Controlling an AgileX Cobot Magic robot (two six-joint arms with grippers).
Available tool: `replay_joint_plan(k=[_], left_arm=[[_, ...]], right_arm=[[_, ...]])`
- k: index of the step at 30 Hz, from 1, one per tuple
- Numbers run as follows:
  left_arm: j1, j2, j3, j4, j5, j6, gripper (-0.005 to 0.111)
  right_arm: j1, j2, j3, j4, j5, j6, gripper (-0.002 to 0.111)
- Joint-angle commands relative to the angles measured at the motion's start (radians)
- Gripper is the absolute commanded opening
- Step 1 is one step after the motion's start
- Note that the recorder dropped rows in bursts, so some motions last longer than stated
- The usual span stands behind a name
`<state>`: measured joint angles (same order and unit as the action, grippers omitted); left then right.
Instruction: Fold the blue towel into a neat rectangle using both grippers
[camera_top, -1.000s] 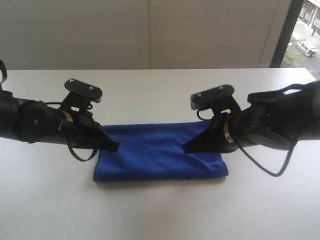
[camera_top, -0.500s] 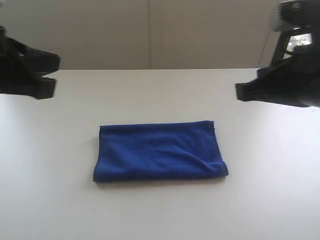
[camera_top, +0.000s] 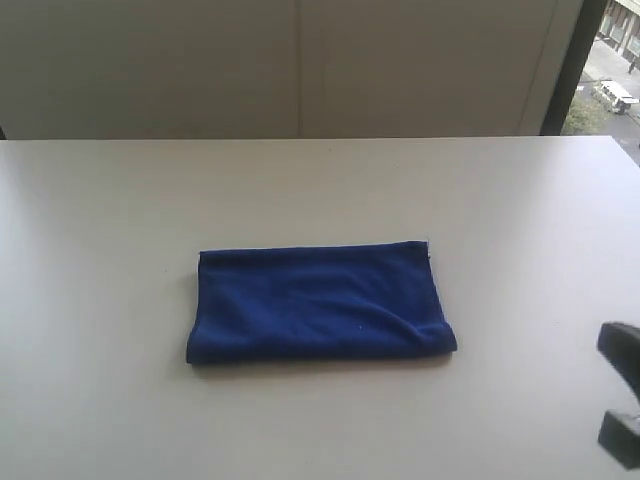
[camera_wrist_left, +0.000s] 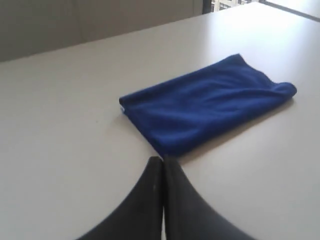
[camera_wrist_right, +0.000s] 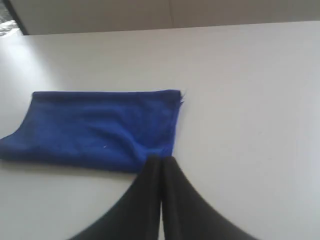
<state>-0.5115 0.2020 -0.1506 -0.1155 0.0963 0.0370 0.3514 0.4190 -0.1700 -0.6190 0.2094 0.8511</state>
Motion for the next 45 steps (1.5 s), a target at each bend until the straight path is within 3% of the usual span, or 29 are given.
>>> replay_joint_plan(k=[1,3,4,33,35,42,45], left_arm=[[0.000,-0.014,0.136,-0.014,-0.091,-0.037,0.000],[0.000,-0.014,0.151,-0.014,-0.096,-0.037,0.000],[0.000,-0.014,0.151,0.001,-0.036,-0.021,0.000],[0.006,-0.028,0.151,0.020,-0.042,-0.013,0.000],[0.044,-0.060,0.151,0.020,-0.042,-0.013,0.000],[0.289,-0.202,0.151,0.020,-0.047,-0.010,0.000],[0.329,-0.202,0.151,0.020,-0.076,-0.010,0.000]], right_arm=[[-0.003,-0.007,0.122,-0.006,-0.188,-0.027,0.000],[-0.003,-0.007,0.159,-0.006,-0.143,-0.046,0.000],[-0.003,-0.007,0.167,-0.006,-0.106,-0.043,0.000],[-0.003,-0.009,0.170,-0.035,-0.147,0.001,0.000],[-0.003,-0.009,0.170,-0.035,-0.147,0.001,0.000],[-0.003,-0.009,0.170,-0.035,-0.145,0.001,0.000],[-0.003,-0.010,0.170,-0.035,-0.145,0.001,0.000]])
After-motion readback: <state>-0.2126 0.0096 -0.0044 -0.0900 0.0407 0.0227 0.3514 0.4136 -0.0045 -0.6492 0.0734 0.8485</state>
